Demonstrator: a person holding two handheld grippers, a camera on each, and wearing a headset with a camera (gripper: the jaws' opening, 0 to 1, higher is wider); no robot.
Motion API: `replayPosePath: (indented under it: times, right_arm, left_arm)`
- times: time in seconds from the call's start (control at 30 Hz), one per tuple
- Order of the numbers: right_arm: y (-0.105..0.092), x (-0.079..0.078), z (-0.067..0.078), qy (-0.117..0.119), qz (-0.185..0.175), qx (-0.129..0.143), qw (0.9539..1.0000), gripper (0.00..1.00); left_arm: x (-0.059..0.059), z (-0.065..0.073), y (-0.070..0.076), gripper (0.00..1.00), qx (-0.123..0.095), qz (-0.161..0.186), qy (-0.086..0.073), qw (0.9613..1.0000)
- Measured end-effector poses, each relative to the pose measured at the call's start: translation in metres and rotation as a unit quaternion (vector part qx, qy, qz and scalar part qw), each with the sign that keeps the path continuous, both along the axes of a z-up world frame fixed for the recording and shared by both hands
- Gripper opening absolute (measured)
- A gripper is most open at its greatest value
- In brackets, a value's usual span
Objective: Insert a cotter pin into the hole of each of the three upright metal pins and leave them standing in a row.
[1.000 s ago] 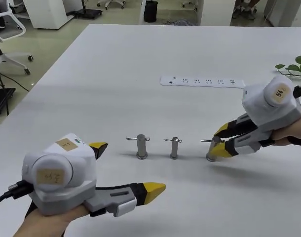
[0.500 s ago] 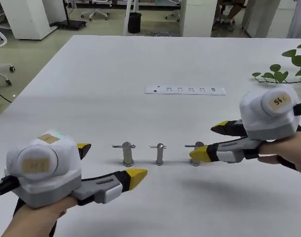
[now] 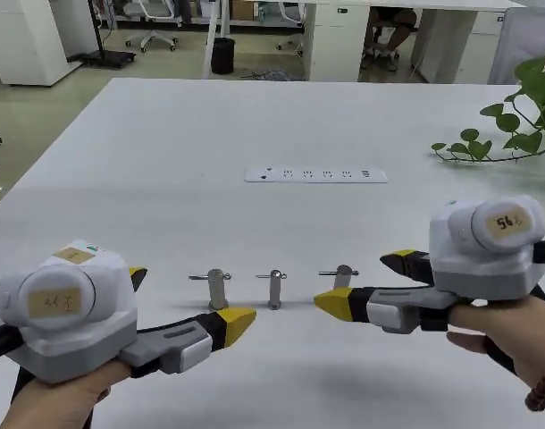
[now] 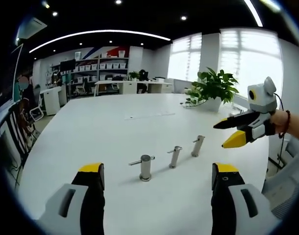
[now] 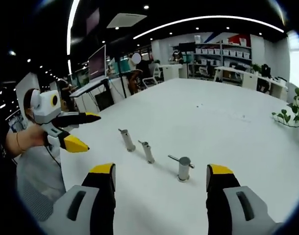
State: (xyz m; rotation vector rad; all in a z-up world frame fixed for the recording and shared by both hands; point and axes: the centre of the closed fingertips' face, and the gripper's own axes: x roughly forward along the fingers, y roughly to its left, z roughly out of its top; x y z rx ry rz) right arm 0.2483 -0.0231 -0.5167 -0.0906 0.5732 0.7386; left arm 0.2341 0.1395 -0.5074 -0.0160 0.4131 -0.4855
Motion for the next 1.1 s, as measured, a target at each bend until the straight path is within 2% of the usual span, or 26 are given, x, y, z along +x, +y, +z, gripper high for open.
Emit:
replayPosePath:
  times: [0.23,0.4,0.5,0.57,0.67,0.83,0.97,1.1]
  right_arm:
    - [-0.003,-0.013,-0.007,-0.007,-0.033,0.014,0.9993,0.76]
    - [-0.006,-0.021,-0.012,-0.015,-0.047,0.005,0.9988,0.77]
    - [-0.007,-0.023,-0.012,-0.02,-0.056,0.009,0.9982,0.78]
    - [-0.006,-0.025,-0.012,-0.033,-0.05,-0.001,0.9982,0.79]
    - [-0.007,-0.028,-0.016,-0.039,-0.046,-0.026,0.9978,0.78]
    - [-0.007,-0.028,-0.008,-0.048,-0.063,-0.004,0.9968,0.78]
    - [-0.007,-0.026,-0.002,-0.058,-0.07,0.008,0.9958,0.78]
    - [-0.008,-0.026,-0.001,-0.06,-0.073,0.007,0.9955,0.79]
  left_arm:
    - [-0.003,0.001,0.0,0.94,-0.002,0.005,-0.004,1.0]
    - [-0.008,-0.001,-0.001,0.97,0.004,0.002,-0.005,1.0]
    - [-0.01,0.0,0.0,0.97,0.005,0.007,-0.008,0.9999]
    - [-0.011,0.001,0.0,0.98,0.005,0.006,-0.011,0.9999]
    - [-0.012,0.001,-0.001,0.98,0.008,0.004,-0.012,0.9999]
    - [-0.016,-0.001,0.0,0.98,0.022,0.001,-0.013,0.9997]
    - [-0.018,-0.001,0.001,0.98,0.022,0.004,-0.016,0.9996]
    - [-0.02,-0.003,0.003,0.98,0.025,0.006,-0.013,0.9996]
